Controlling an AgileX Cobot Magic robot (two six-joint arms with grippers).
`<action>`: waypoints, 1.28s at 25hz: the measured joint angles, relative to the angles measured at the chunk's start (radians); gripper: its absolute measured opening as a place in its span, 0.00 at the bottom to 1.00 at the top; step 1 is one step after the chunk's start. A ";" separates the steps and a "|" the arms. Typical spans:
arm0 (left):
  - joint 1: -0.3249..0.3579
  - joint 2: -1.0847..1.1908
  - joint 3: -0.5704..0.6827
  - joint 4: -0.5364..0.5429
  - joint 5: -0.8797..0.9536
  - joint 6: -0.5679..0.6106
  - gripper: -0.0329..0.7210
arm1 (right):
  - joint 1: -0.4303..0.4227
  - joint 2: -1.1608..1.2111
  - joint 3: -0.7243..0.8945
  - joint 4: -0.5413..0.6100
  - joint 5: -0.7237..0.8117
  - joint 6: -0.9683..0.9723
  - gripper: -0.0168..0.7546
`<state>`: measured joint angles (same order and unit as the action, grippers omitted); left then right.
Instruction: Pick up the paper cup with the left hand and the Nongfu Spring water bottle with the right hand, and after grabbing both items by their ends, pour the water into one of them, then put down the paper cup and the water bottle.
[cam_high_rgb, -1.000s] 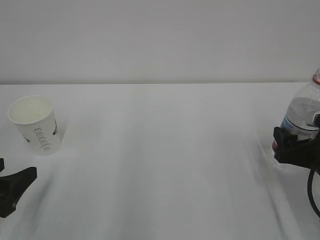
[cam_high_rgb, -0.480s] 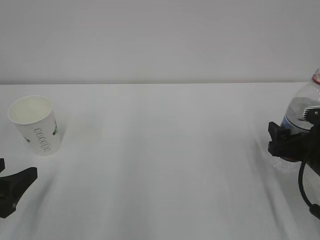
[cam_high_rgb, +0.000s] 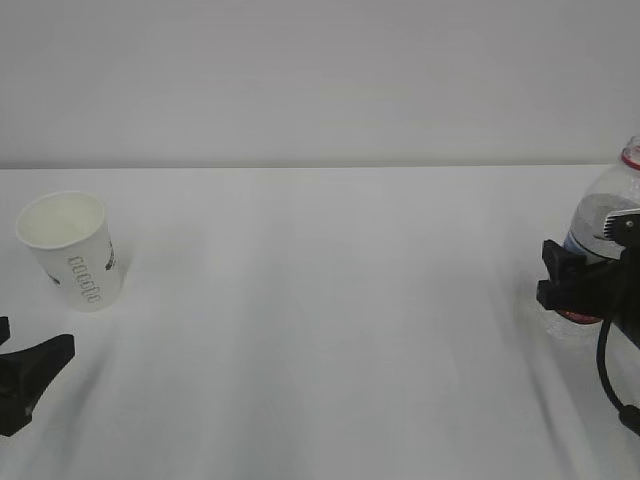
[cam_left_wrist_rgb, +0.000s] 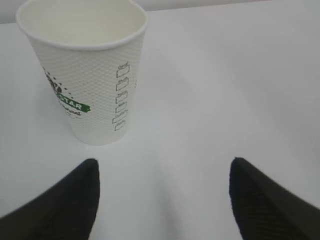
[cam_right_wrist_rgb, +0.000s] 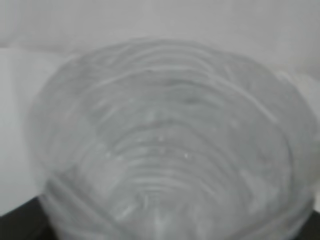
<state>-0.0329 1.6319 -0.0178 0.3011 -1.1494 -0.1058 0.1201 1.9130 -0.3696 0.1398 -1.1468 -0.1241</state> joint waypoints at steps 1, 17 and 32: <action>0.000 0.000 0.000 0.000 0.000 0.000 0.82 | 0.000 0.000 0.000 0.000 0.000 0.000 0.70; 0.000 0.000 0.000 0.000 0.000 0.000 0.81 | 0.000 0.000 0.002 -0.115 -0.002 -0.007 0.65; 0.000 0.000 0.000 -0.003 0.000 0.000 0.81 | 0.000 -0.138 0.080 -0.157 0.052 -0.007 0.65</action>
<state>-0.0329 1.6319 -0.0178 0.2977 -1.1494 -0.1058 0.1201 1.7746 -0.2895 -0.0171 -1.0948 -0.1314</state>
